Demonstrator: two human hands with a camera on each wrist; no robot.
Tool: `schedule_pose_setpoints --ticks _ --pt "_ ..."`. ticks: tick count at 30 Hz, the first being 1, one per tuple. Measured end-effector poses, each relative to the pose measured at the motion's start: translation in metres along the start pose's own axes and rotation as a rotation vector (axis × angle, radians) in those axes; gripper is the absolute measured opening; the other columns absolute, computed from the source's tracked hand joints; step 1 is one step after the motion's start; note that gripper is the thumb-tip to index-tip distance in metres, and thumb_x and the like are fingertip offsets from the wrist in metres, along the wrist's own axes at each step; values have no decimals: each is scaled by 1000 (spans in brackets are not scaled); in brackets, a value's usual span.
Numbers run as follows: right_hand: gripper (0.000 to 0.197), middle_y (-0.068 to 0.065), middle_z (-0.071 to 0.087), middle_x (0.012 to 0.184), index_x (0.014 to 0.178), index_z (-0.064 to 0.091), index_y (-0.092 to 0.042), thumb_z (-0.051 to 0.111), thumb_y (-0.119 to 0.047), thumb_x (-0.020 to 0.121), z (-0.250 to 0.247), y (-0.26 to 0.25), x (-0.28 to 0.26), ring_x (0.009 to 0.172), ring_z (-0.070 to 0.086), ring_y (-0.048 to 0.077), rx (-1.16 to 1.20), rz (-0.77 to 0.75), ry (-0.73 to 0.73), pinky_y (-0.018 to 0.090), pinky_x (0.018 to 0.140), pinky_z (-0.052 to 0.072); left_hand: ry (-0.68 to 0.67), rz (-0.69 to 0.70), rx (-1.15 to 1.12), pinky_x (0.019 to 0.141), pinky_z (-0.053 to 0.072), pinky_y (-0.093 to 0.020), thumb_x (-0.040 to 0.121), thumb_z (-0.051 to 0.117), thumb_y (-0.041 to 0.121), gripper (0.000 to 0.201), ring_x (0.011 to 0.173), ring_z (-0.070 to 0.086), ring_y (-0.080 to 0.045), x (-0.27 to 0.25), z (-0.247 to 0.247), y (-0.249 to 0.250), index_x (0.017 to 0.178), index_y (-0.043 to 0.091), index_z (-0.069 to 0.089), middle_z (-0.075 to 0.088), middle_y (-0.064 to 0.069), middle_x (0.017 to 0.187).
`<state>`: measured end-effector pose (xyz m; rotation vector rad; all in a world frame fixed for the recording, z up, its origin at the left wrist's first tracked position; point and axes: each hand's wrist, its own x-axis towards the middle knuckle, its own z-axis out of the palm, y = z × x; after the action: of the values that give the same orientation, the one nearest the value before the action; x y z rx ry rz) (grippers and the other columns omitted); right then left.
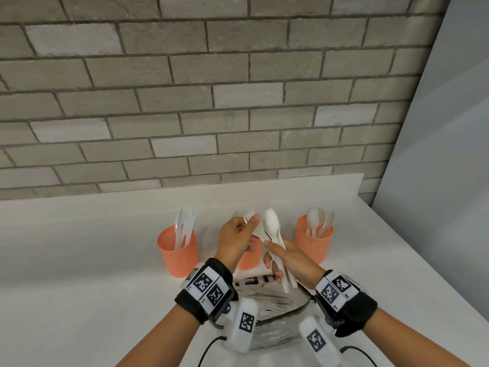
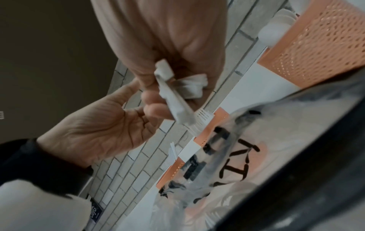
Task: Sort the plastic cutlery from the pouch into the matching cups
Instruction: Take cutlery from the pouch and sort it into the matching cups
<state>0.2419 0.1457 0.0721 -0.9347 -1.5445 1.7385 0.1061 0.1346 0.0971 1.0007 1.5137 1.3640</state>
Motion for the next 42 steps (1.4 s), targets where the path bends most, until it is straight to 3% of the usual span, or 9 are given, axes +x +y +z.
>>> schedule_pose_setpoints --ticks 10,15,20,24,26,29,32,37,42 --pt "35 9 64 74 131 42 -18 42 -29 98 -7 4 -4 37 51 9 -126 -32 -14 19 35 43 -29 -52 22 58 56 -20 90 55 11 12 56 61 -16 8 4 -1 81 7 61 65 -8 74" --pt "35 8 65 76 129 44 -18 42 -31 97 -17 1 -7 38 52 10 -139 8 -55 20 36 44 -105 -142 75 50 56 -17 93 49 7 10 54 63 -16 11 7 0 95 1 56 64 -10 73" --pt "25 14 68 83 119 51 -20 38 -29 99 -29 -3 -3 54 65 18 -79 32 -61 28 49 55 -84 -90 193 48 56 -21 92 46 -1 19 46 63 -13 27 -2 17 78 2 57 63 -15 78" --pt "23 5 65 66 107 55 -17 36 -28 100 -47 -5 4 48 61 16 -112 39 140 28 48 53 93 182 315 59 58 -28 93 41 -3 16 69 64 -26 50 -20 47 98 0 56 63 -19 92" --pt "28 2 52 53 113 54 -10 37 -28 100 -56 -4 7 35 44 10 -165 29 203 20 37 40 178 407 455 68 58 -38 91 38 -4 21 76 64 -33 62 -28 56 102 3 56 65 -18 94" --pt "37 -8 33 45 114 55 -8 37 -37 99 -64 -2 11 34 24 5 -166 39 221 14 34 21 173 563 683 69 46 -31 93 36 0 25 77 58 -28 72 -28 53 106 5 57 63 -14 93" --pt "47 -8 29 46 108 57 -13 28 -49 97 -65 -3 15 34 21 4 -125 62 215 13 34 17 125 579 823 74 34 -24 96 35 5 28 91 55 -26 75 -20 37 114 4 57 59 -13 109" --pt "42 -2 35 53 106 57 -13 25 -40 100 -69 -3 19 32 26 3 -146 58 215 13 34 21 38 501 949 81 45 -30 99 36 15 31 98 60 -30 74 -5 3 120 12 58 64 -13 113" --pt "36 2 44 62 97 62 -9 28 -22 101 -74 -4 19 44 43 8 -69 84 158 22 48 46 89 475 1293 93 33 -33 98 36 13 35 114 47 -26 76 7 -17 126 16 55 63 -12 108"
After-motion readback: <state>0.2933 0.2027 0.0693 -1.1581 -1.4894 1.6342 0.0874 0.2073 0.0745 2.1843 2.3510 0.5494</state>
